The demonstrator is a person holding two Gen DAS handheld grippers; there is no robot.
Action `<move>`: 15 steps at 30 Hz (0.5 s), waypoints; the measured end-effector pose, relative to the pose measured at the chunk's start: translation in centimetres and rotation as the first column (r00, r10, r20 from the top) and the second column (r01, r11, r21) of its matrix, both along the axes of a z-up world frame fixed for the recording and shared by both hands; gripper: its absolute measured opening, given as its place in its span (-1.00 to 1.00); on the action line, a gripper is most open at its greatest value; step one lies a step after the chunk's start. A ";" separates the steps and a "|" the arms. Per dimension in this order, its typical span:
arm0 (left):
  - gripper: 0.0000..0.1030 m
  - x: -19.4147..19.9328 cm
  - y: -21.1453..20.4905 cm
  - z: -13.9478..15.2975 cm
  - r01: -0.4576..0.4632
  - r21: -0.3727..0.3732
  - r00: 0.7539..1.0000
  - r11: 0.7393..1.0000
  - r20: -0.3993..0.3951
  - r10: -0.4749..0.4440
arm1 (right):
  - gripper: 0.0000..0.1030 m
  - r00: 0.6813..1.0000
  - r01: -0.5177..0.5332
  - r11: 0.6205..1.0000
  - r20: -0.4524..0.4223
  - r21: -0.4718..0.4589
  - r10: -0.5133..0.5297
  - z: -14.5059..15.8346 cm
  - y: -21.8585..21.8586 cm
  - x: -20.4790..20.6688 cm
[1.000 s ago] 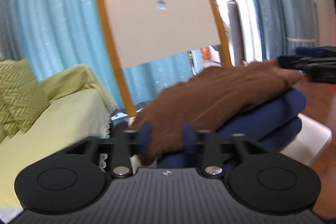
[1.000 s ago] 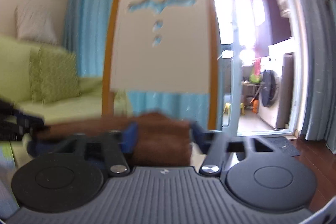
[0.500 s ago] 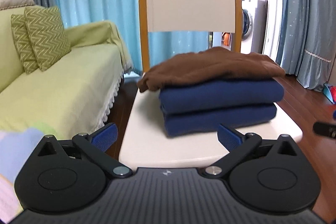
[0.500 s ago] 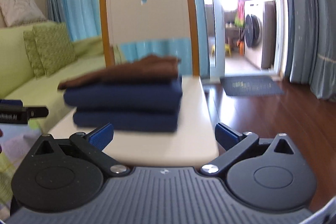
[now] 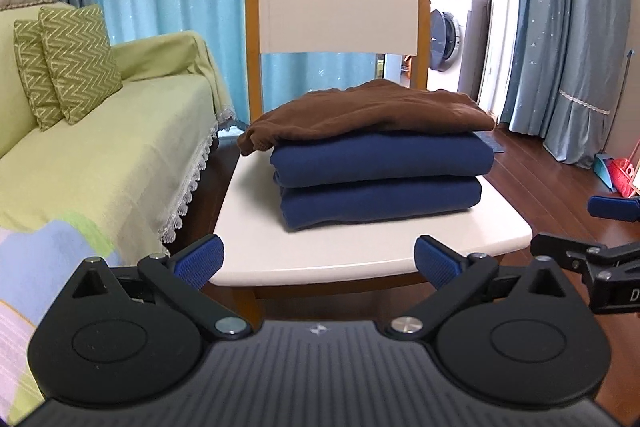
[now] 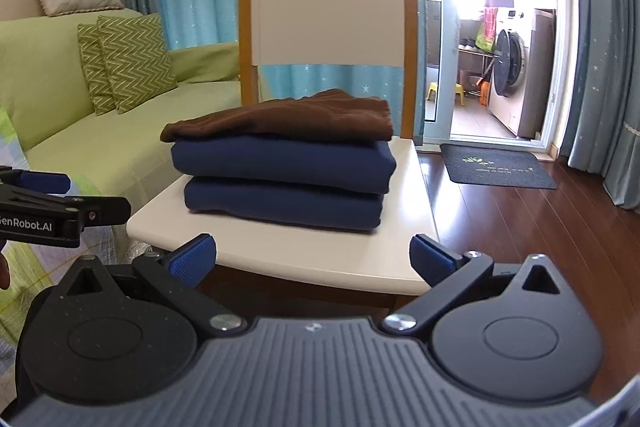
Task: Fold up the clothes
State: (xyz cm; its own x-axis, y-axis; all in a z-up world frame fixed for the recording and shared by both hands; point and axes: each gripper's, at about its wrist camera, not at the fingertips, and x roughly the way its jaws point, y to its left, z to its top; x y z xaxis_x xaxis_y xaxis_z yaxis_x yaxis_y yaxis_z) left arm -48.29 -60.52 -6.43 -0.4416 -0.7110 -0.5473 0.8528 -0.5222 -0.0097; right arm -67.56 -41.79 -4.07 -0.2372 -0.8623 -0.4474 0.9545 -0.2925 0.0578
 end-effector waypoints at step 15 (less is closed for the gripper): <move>0.99 -1.4 -0.5 -1.2 0.004 0.030 1.000 1.000 0.001 -0.004 | 0.98 1.000 0.008 1.000 -0.007 0.022 -0.008 -0.5 -0.2 -0.7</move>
State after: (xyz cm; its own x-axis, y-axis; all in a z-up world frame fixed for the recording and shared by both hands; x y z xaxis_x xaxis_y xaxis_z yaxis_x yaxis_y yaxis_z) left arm -49.69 -61.05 -7.61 -0.4437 -0.6923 -0.5691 0.8507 -0.5250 -0.0246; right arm -68.24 -41.96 -4.59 -0.2472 -0.8502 -0.4648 0.9524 -0.3016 0.0451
